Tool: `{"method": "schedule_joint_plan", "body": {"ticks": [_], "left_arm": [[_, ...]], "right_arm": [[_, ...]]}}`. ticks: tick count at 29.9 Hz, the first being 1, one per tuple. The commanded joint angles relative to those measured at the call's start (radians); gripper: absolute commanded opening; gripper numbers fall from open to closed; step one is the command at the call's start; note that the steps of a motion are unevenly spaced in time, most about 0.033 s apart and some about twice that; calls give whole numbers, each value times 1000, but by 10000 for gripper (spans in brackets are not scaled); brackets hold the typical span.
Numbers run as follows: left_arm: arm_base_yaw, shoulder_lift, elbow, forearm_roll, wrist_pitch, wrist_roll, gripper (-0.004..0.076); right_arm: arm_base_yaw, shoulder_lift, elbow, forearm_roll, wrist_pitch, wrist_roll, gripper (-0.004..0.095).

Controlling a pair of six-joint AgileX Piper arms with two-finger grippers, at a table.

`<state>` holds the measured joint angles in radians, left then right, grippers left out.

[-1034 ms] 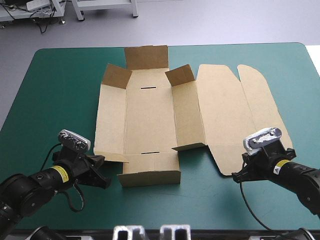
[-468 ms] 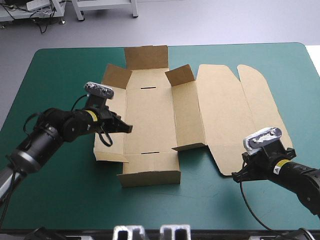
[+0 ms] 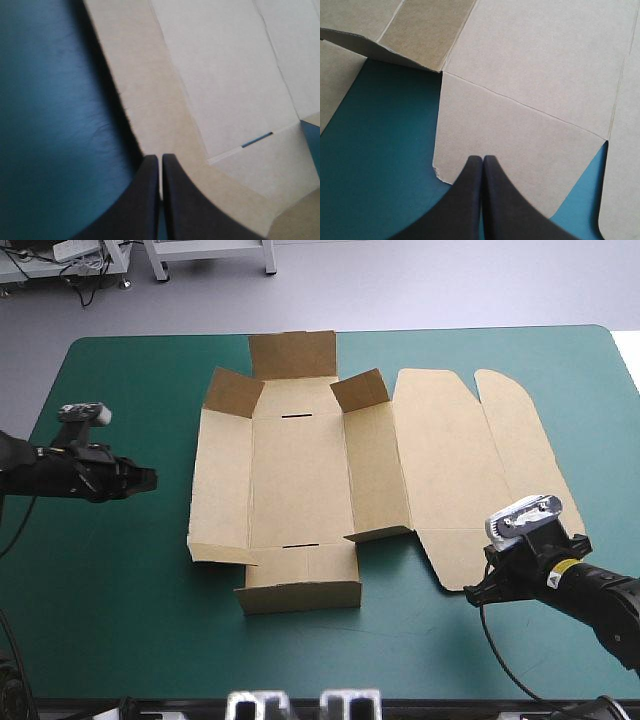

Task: Fold the box

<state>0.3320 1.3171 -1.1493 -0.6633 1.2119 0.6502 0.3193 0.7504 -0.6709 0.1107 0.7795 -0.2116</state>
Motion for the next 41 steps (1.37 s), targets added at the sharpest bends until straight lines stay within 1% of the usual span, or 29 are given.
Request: {"method": "schedule_joint_plan", "body": {"ticks": [1,5,7,9,14,16,17,24,33,36,37,38,40,41], "left_arm": [[104,-23,-35,-66,74,26,15],[157,2,-35,-64,74,29,25],[162,23,-35,-58,74,29,64],[162,52,-30,-70,74,24,154],[162,144,14,-146,81,53,459],[162,182,33,-169,81,72,519],[160,199,43,-178,81,83,529],[94,307,114,-328,81,256,528],[-80,430,112,-385,79,328,528],[-105,459,110,-417,52,324,511],[-105,467,110,-428,41,321,489],[-105,477,110,-435,34,315,448],[-105,492,110,-436,29,296,319],[-105,500,110,-436,29,296,221]], "right_arm": [[-3,-4,-28,-1,-57,-8,-20],[-3,-4,-28,-1,-57,-10,-20],[-3,-4,-28,-1,-57,-10,-20],[-3,-4,-28,-1,-57,-16,-20],[-3,-4,-28,-1,-60,-18,-20],[-3,-4,-28,-1,-66,-18,-20],[-3,-4,-28,-1,-69,-18,-20],[-3,-4,-28,-1,-92,-21,-20],[-3,-4,-28,-1,-92,-23,-20],[-3,-4,-28,-1,-92,-23,-20],[-3,-4,-28,-1,-92,-23,-20],[-3,-4,-28,-1,-92,-23,-20],[-3,-4,-28,-1,-92,-23,-20],[-3,-4,-28,-1,-92,-23,-20]]}}
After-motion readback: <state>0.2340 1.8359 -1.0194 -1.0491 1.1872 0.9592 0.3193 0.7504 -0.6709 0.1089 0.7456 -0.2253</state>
